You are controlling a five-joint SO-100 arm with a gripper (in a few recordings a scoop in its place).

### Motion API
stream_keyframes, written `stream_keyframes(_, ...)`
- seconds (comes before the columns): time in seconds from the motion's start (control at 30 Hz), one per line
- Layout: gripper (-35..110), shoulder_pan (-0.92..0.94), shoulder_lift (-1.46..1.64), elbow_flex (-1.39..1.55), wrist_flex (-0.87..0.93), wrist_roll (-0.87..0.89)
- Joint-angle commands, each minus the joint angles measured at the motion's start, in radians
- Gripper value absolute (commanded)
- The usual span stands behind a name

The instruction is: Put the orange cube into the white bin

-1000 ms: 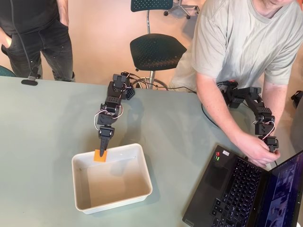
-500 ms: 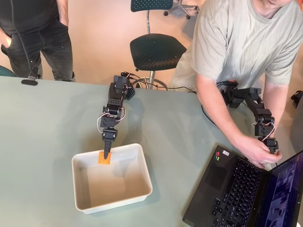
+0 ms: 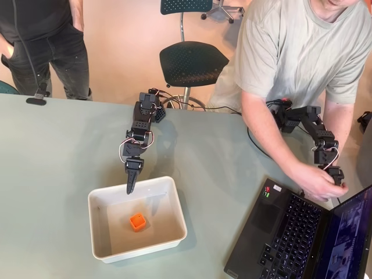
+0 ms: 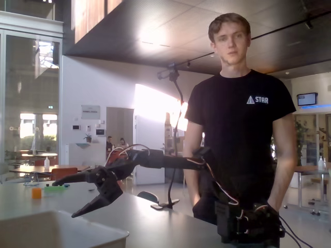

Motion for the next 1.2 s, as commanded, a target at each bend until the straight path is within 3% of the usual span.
stream_keyframes(0.0, 50, 0.011, 0.121, -0.04, 0.074, 0.005)
stream_keyframes(0.1, 40, 0.015, 0.178, -0.04, 0.112, 0.005)
stream_keyframes(0.33, -5, 0.005, 0.313, 0.006, 0.15, 0.005)
stream_keyframes(0.5, 1, -0.04, 0.459, 0.038, 0.337, 0.011)
stream_keyframes(0.83, 1, -0.155, 1.02, 0.054, 0.879, 0.014)
stream_keyframes(1.0, 1, -0.155, 1.247, 0.219, 0.942, 0.012)
stream_keyframes(1.17, 1, -0.155, 1.488, 0.574, 0.897, 0.011)
